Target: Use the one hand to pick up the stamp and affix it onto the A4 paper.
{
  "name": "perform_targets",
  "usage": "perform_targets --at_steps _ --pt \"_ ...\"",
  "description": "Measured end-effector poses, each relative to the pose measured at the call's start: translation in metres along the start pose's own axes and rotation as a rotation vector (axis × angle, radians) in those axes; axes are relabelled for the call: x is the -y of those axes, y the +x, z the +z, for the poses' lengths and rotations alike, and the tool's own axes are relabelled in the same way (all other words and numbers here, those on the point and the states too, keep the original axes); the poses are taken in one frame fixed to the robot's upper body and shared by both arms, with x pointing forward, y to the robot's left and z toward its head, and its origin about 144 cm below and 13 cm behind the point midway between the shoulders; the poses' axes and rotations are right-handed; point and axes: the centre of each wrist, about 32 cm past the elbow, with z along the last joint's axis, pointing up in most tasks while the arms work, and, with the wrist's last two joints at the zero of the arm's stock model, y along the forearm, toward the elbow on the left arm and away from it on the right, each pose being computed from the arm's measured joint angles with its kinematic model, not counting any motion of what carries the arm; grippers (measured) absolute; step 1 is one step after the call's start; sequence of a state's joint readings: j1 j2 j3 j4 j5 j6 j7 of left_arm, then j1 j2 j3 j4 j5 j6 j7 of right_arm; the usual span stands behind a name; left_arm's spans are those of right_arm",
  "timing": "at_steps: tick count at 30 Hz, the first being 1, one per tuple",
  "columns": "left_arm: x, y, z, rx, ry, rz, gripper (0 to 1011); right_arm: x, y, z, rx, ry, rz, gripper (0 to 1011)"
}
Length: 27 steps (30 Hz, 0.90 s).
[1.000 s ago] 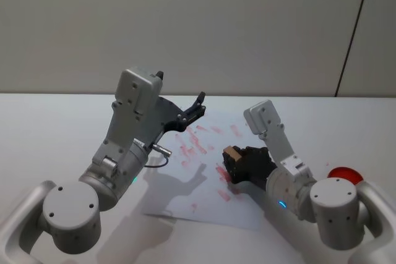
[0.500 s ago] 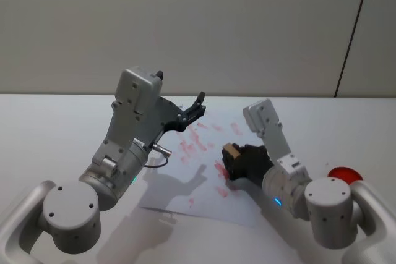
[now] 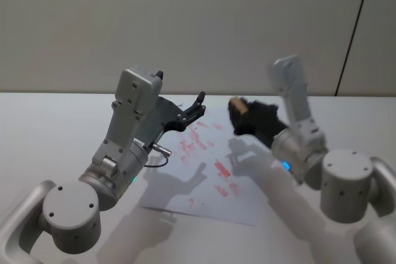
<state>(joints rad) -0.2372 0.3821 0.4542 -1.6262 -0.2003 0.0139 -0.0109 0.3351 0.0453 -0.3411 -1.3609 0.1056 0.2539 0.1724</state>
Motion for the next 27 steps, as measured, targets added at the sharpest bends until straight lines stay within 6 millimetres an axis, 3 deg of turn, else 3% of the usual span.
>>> perform_targets --at_steps 9,19,27 --pt "0.000 0.000 0.000 0.000 0.000 0.000 1002 0.031 0.021 0.014 -0.039 0.034 -0.066 220" --pt "0.000 0.000 0.000 0.000 0.000 0.000 1003 0.084 0.048 0.003 -0.035 -0.003 -0.162 220" --pt "0.000 0.000 0.000 0.000 0.000 0.000 1003 0.109 0.058 -0.004 -0.017 -0.029 -0.208 220"
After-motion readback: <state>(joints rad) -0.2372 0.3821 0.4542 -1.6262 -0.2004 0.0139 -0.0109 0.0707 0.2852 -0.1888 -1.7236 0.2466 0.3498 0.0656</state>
